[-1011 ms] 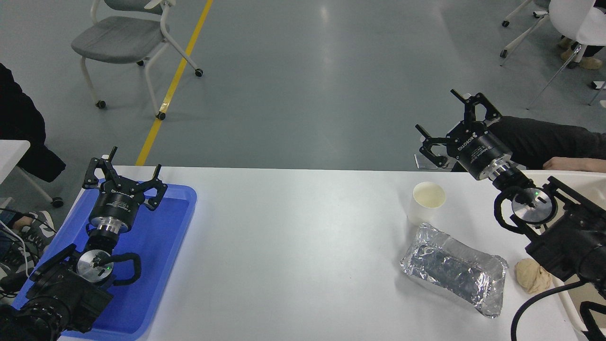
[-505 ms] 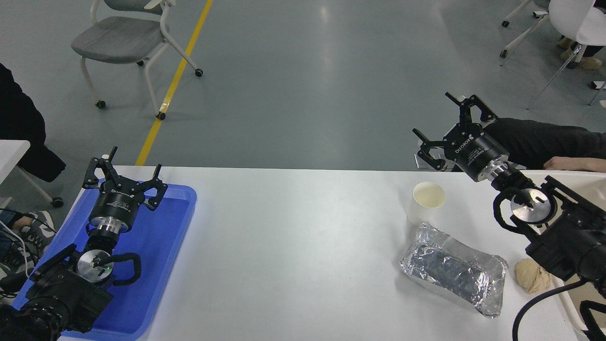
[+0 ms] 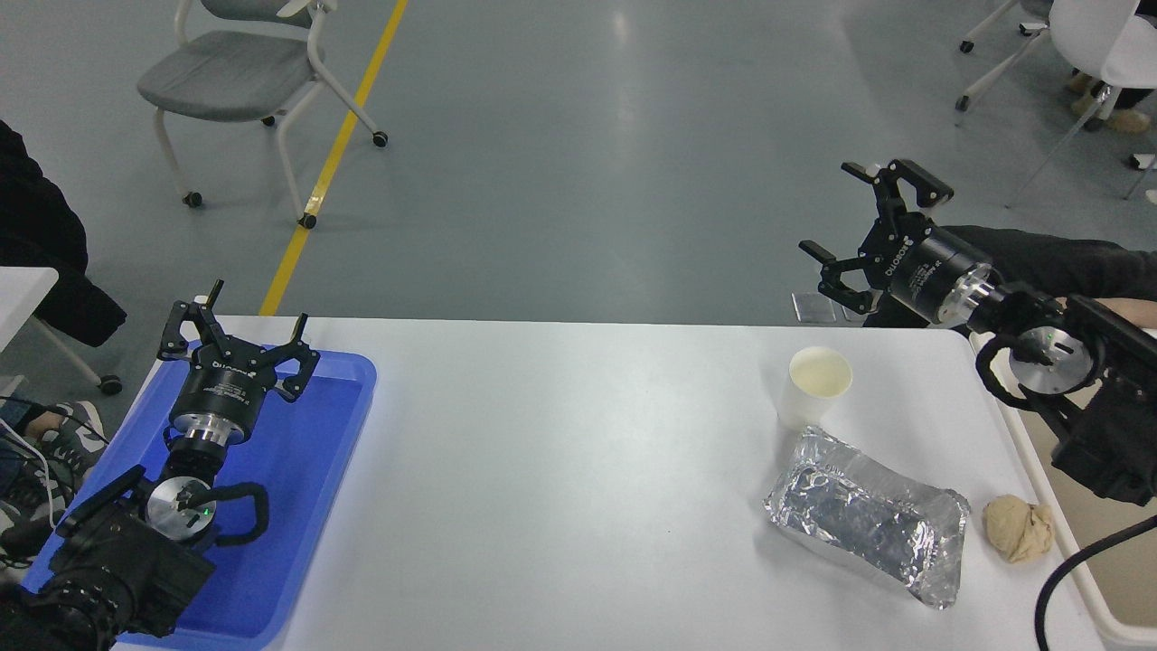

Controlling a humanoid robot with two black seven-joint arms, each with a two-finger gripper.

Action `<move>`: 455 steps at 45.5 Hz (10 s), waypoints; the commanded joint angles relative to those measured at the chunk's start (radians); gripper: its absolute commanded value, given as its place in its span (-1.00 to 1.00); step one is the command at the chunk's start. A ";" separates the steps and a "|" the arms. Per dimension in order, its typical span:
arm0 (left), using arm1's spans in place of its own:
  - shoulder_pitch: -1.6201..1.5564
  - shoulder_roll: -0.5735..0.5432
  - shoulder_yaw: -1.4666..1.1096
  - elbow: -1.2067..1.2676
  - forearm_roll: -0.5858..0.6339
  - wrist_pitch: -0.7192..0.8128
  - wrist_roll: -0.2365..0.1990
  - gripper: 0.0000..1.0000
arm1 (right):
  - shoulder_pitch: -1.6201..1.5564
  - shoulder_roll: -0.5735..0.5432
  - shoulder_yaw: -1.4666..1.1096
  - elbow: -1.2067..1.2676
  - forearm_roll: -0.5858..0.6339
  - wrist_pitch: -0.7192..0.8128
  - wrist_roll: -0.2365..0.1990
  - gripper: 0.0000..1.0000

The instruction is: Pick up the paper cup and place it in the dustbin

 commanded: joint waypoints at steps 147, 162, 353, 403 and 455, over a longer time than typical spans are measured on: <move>-0.003 -0.003 0.000 -0.001 0.000 0.000 0.000 1.00 | 0.323 0.206 -1.375 0.001 -0.366 -0.411 0.002 1.00; -0.003 -0.003 0.000 -0.001 0.000 0.000 0.000 1.00 | 0.264 0.233 -1.341 -0.043 -0.386 -0.413 0.002 0.95; -0.002 0.000 0.000 -0.001 0.000 0.000 -0.001 1.00 | -0.271 -0.009 -0.953 -0.559 -0.265 -0.444 -0.050 -1.00; -0.002 0.000 0.002 0.003 0.000 0.000 0.000 1.00 | 0.290 -0.078 -1.256 -0.204 -0.302 -0.344 -0.053 1.00; 0.000 0.002 0.002 0.003 0.000 0.000 -0.001 1.00 | 1.339 0.226 -1.708 0.883 -0.104 0.098 -0.075 1.00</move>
